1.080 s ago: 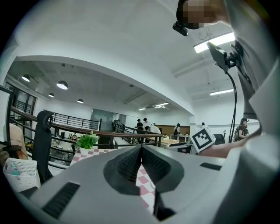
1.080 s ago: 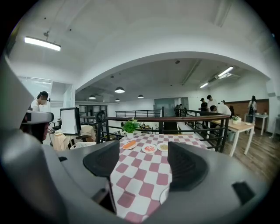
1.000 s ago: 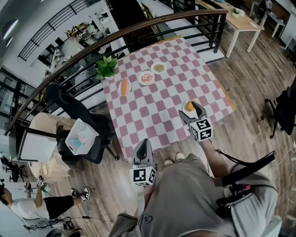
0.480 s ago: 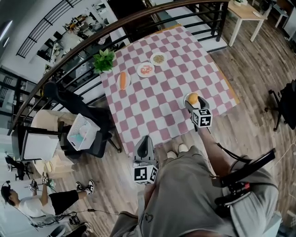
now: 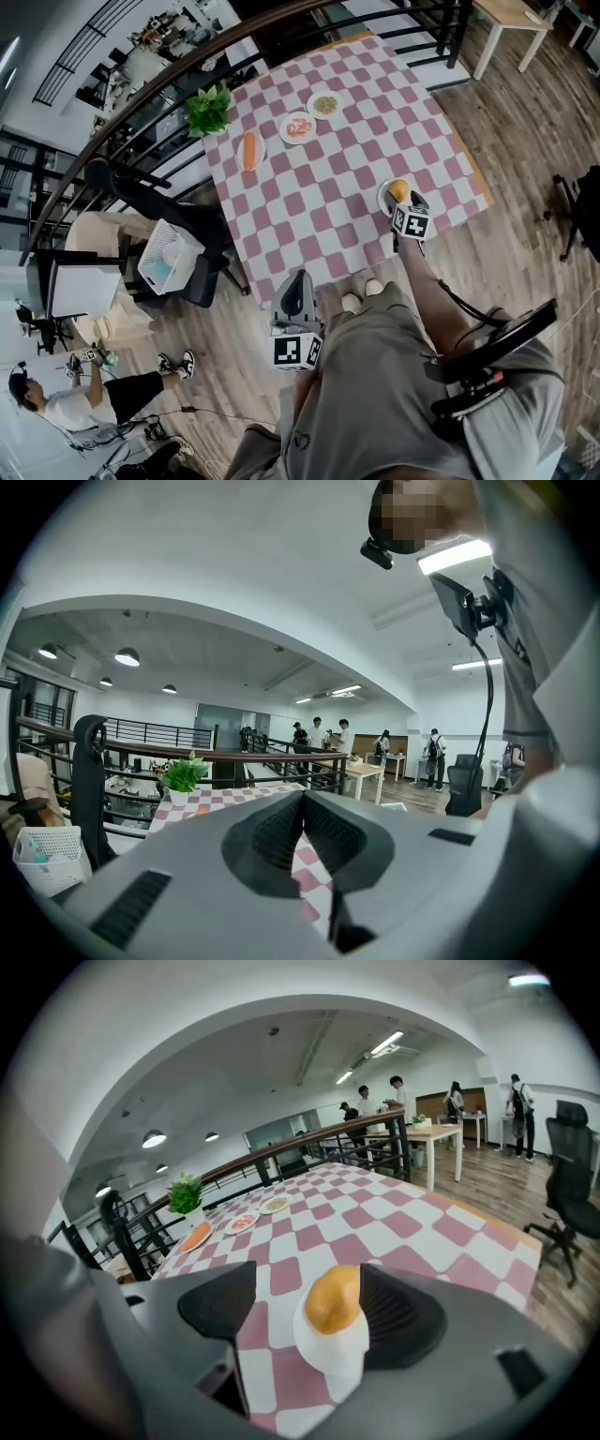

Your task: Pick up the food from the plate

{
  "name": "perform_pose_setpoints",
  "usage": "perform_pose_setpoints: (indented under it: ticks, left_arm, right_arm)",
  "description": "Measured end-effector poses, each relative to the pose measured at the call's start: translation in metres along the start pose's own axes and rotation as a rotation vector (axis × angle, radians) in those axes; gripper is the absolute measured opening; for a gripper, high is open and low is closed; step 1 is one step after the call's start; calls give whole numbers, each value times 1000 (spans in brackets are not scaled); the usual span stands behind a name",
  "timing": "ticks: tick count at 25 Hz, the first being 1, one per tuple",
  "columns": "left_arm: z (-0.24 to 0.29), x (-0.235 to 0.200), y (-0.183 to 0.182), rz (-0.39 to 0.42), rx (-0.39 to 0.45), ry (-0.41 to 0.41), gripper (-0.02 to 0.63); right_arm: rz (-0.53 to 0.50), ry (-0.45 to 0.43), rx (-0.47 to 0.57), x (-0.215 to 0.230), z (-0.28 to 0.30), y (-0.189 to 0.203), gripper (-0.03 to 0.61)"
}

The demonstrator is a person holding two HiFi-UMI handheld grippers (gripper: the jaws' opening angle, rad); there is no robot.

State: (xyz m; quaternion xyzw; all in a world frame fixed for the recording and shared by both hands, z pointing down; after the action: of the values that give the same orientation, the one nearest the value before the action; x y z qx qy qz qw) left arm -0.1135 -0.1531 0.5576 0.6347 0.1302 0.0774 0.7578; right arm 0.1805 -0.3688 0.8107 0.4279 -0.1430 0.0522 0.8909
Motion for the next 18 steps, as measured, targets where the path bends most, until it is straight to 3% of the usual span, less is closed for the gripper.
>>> perform_pose_setpoints:
  ticks: [7, 18]
  left_arm:
    - [4, 1, -3, 5, -15, -18, 9]
    - [5, -17, -8, 1, -21, -93, 9]
  right_arm:
    - [113, 90, -107, 21, 37, 26, 333]
    - [117, 192, -237, 39, 83, 48, 334]
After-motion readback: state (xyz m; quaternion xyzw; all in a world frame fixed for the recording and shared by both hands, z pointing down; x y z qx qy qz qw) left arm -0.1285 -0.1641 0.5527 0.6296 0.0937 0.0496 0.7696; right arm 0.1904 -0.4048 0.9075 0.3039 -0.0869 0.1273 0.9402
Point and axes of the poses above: the fingertips, and each gripper's own axes: z forward along the fingers, x to its right, y out of its underside, the point moved 5 cm from there along -z, backward along the fingers, and after that the axes turned 1 degree about x, right-handed, at the moved point
